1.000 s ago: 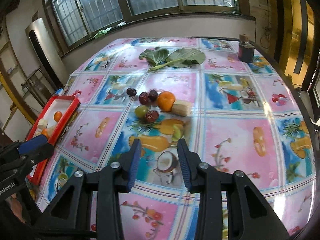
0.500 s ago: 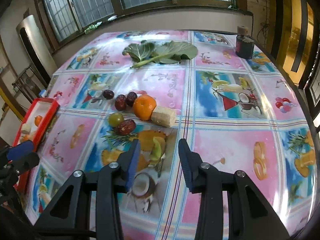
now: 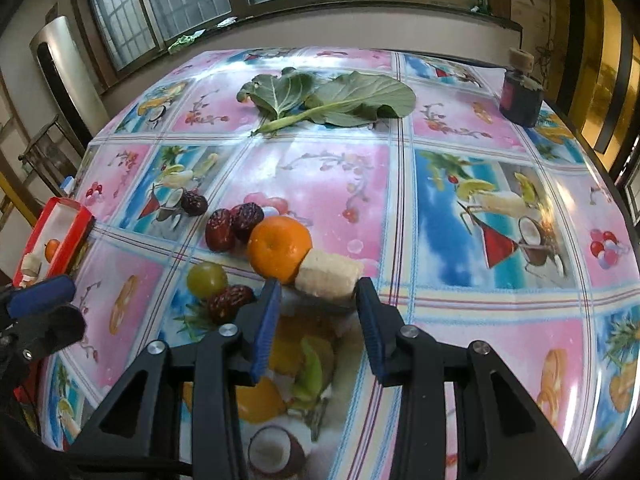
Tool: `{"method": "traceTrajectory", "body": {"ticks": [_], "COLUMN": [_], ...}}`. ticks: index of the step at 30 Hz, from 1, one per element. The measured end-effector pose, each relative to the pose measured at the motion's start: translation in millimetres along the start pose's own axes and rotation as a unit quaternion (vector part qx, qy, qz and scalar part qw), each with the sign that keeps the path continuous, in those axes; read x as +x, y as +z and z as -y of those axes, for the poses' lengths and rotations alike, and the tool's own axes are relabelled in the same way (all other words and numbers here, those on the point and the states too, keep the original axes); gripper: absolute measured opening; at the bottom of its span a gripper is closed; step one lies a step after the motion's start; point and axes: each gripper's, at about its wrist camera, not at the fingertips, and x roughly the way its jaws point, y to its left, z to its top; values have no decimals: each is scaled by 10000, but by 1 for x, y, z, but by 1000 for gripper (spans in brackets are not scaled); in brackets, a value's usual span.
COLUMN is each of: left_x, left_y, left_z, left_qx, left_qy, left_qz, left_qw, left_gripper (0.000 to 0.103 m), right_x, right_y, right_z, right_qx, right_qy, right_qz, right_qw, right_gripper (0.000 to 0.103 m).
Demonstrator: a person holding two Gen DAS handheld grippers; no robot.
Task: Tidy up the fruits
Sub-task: 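Move both open tools back toward the remaining fruit on the table, then grasp a green grape with the left tool while the right tool grasps a sugarcane chunk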
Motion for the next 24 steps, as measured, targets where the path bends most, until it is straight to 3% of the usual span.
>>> {"method": "traceTrajectory", "body": {"ticks": [1, 5, 13, 17, 24], "left_x": [5, 21, 57, 65, 75], "left_y": [2, 9, 21, 22, 26], "left_z": [3, 11, 21, 20, 15], "left_qx": [27, 130, 100, 73, -17], "left_qy": [-40, -42, -175, -169, -348], "left_qz": [-23, -82, -322, -367, -361], "left_qw": [10000, 9999, 9993, 9992, 9987], "left_gripper": [45, 45, 45, 46, 45], "right_x": [0, -9, -38, -25, 5], "right_y": [0, -3, -13, -3, 12], "right_z": [1, 9, 22, 25, 12], "right_qx": [-26, 73, 221, 161, -197], "right_qy": [-108, -12, 147, 124, 148], "right_qz": [-10, 23, 224, 117, -37], "right_qw": [9999, 10000, 9994, 9997, 9997], "right_gripper": [23, 15, 15, 28, 32]}}
